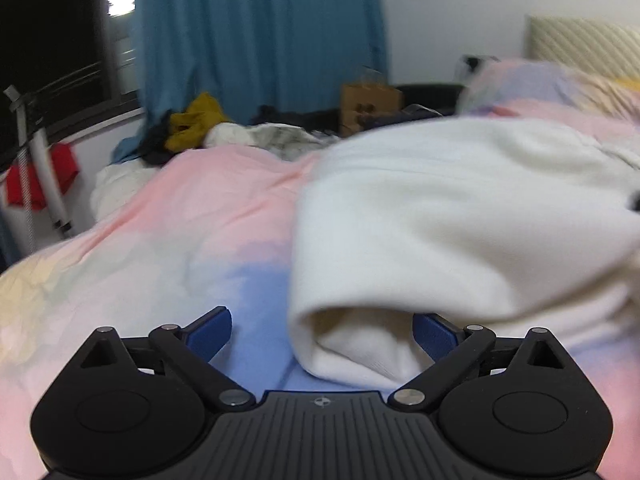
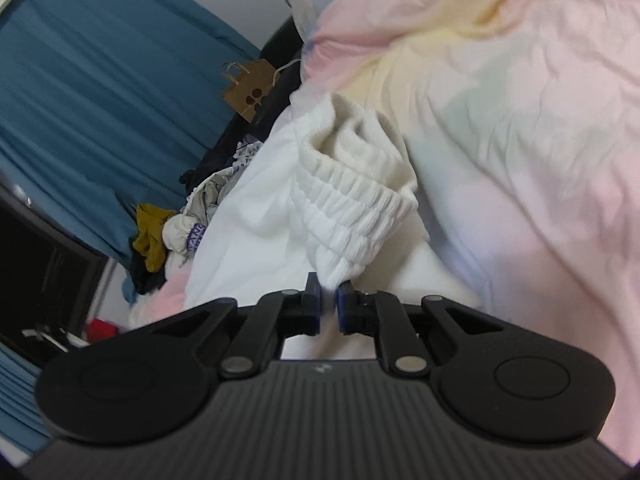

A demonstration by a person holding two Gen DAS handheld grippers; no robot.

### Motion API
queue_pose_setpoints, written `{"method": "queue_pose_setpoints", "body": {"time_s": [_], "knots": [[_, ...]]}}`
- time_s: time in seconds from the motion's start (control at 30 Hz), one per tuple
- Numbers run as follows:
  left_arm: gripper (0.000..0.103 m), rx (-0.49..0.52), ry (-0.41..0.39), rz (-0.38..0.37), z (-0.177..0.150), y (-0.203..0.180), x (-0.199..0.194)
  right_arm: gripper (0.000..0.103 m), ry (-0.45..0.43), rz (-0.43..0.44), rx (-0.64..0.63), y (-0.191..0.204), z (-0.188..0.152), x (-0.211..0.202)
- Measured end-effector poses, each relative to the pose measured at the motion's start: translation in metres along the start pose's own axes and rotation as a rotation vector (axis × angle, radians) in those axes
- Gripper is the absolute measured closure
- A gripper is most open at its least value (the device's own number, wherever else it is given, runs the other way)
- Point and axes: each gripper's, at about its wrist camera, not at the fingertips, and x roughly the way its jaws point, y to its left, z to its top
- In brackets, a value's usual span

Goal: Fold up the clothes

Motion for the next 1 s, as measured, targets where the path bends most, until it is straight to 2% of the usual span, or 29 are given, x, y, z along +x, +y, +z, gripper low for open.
{"method": "queue_pose_setpoints", "body": {"time_s": [0.17,0.23,0.37,0.43,0.47,0.53,0.6,0.67,0.8,0.93,1.0], "knots": [[0.004,-0.163,0.023,-0.018,0.001,0.027,0.023,0.088,0.022,0.008,-0.001,-0.003,0.003,0.006],[0.004,-0.177,0.012,-0.024,0.002,0.030,0.027,0.088,0.042,0.007,0.019,-0.010,0.001,0.015],[0.010,-0.195,-0.012,-0.035,0.005,0.035,0.030,0.088,0.058,0.000,0.055,-0.019,0.001,0.035],[0.010,-0.275,-0.006,-0.056,0.006,0.048,0.028,0.090,0.038,0.017,0.068,-0.020,0.002,0.033],[0.010,-0.323,0.000,-0.066,0.006,0.056,0.027,0.094,0.012,0.025,0.064,-0.019,0.003,0.029],[0.010,-0.412,0.007,-0.090,0.006,0.073,0.030,0.096,-0.067,0.040,0.039,-0.014,0.007,0.014],[0.010,-0.453,0.002,-0.100,0.004,0.084,0.032,0.096,-0.140,0.051,0.025,-0.011,0.012,0.002],[0.010,-0.445,0.009,-0.099,0.004,0.087,0.035,0.097,-0.133,0.019,0.009,-0.013,0.012,0.005],[0.010,-0.403,0.019,-0.092,0.004,0.082,0.035,0.097,-0.024,-0.074,0.047,-0.039,0.004,0.031],[0.011,-0.354,0.043,-0.080,0.009,0.078,0.022,0.095,-0.023,-0.059,0.005,-0.040,0.001,0.030],[0.011,-0.296,0.046,-0.066,0.011,0.069,0.005,0.092,-0.018,-0.048,-0.002,-0.038,0.002,0.024]]}}
